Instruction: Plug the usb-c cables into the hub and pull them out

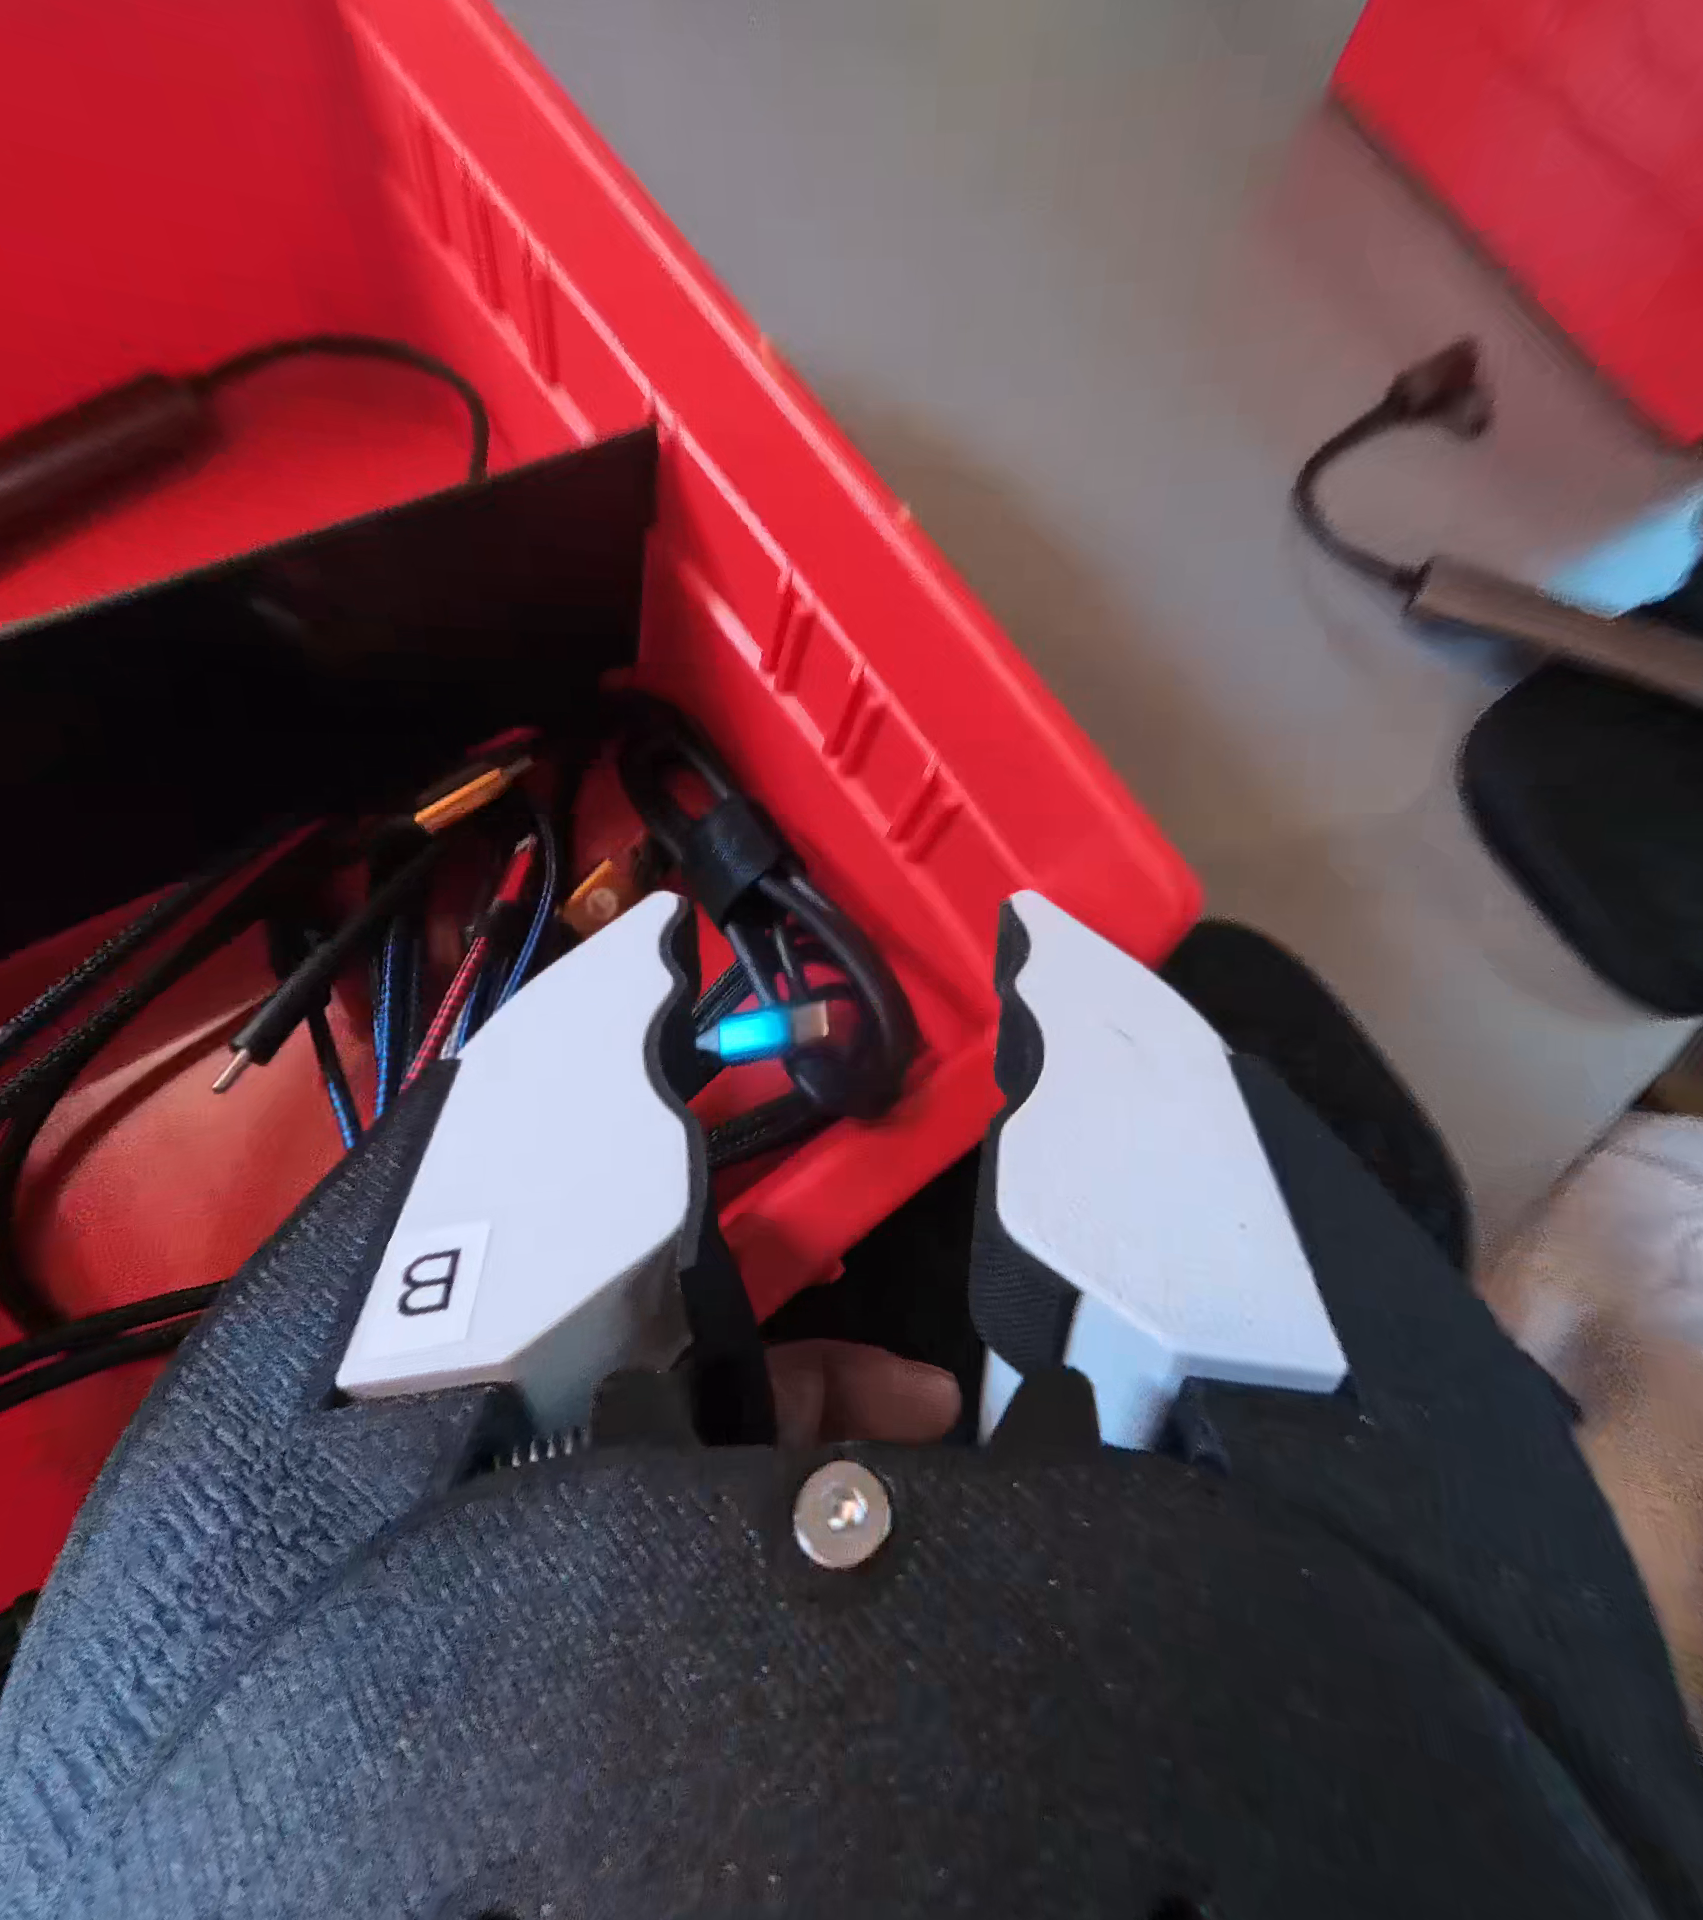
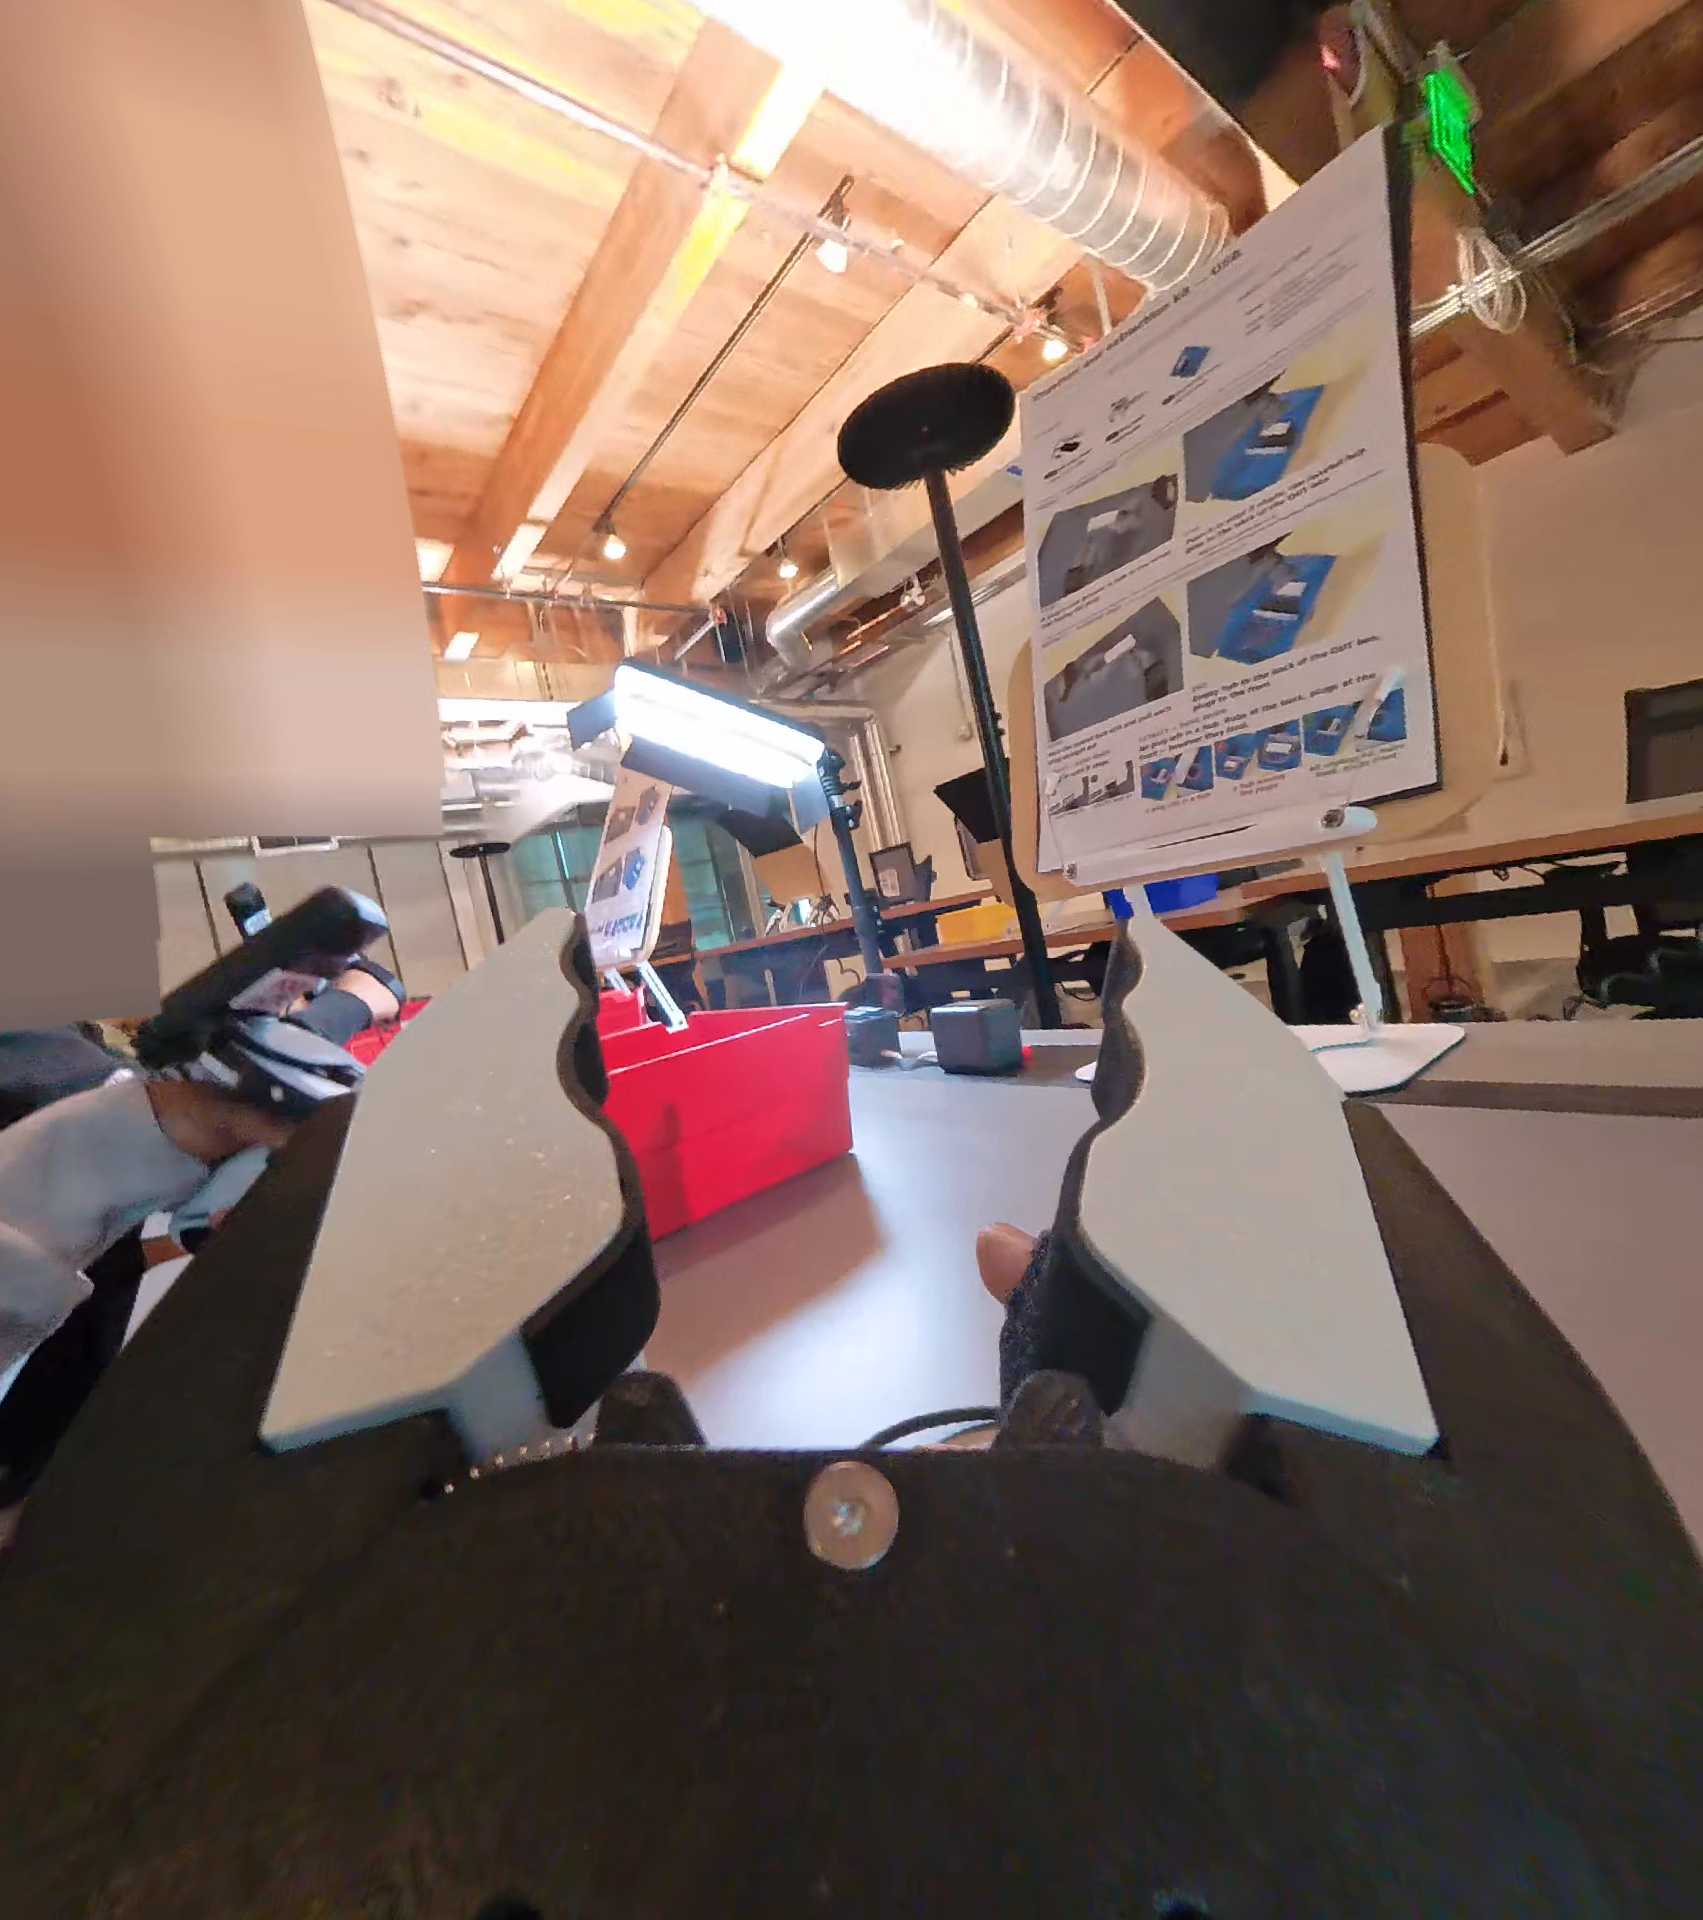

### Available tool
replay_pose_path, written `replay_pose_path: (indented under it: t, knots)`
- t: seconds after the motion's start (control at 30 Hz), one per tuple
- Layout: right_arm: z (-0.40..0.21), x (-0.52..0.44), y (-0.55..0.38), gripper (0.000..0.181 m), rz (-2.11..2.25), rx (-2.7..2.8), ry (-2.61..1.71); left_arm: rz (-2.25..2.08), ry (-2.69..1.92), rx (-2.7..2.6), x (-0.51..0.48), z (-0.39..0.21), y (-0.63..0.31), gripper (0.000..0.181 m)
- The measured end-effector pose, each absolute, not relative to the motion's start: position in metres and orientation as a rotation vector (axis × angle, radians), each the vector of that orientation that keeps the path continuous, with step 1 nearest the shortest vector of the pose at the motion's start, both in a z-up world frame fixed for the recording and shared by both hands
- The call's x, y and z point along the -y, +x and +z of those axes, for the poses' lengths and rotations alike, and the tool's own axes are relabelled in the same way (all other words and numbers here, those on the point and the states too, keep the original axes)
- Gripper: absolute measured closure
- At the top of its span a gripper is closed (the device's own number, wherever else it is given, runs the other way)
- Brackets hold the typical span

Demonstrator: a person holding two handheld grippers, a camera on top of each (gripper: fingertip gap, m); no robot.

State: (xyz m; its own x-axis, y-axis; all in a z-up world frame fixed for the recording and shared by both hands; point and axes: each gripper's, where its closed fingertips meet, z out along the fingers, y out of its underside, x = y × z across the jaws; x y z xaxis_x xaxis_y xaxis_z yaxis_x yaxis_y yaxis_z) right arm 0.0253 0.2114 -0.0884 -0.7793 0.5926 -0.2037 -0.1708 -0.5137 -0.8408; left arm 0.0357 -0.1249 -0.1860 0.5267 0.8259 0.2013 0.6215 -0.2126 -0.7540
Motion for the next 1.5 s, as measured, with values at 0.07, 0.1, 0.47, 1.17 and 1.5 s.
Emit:
replay_pose_path:
  t: [0.07,0.1,0.47,1.17,1.5]
  knots:
    - [-0.088,-0.213,0.025,0.091,2.315,1.189,-0.672,0.345,-2.059,1.216,0.131,-0.206,0.037,0.127]
    - [-0.088,-0.213,0.025,0.091,2.312,1.189,-0.672,0.336,-2.108,1.226,0.132,-0.214,0.039,0.133]
    - [-0.089,-0.212,0.025,0.097,2.279,1.2,-0.665,0.624,-1.816,1.085,0.152,-0.151,0.021,0.168]
    - [-0.091,-0.208,0.025,0.102,2.239,1.225,-0.655,0.381,-0.801,0.928,0.219,-0.038,0.01,0.17]
    - [-0.091,-0.209,0.025,0.103,2.243,1.22,-0.664,0.348,-1.078,1.019,0.199,-0.073,-0.004,0.17]
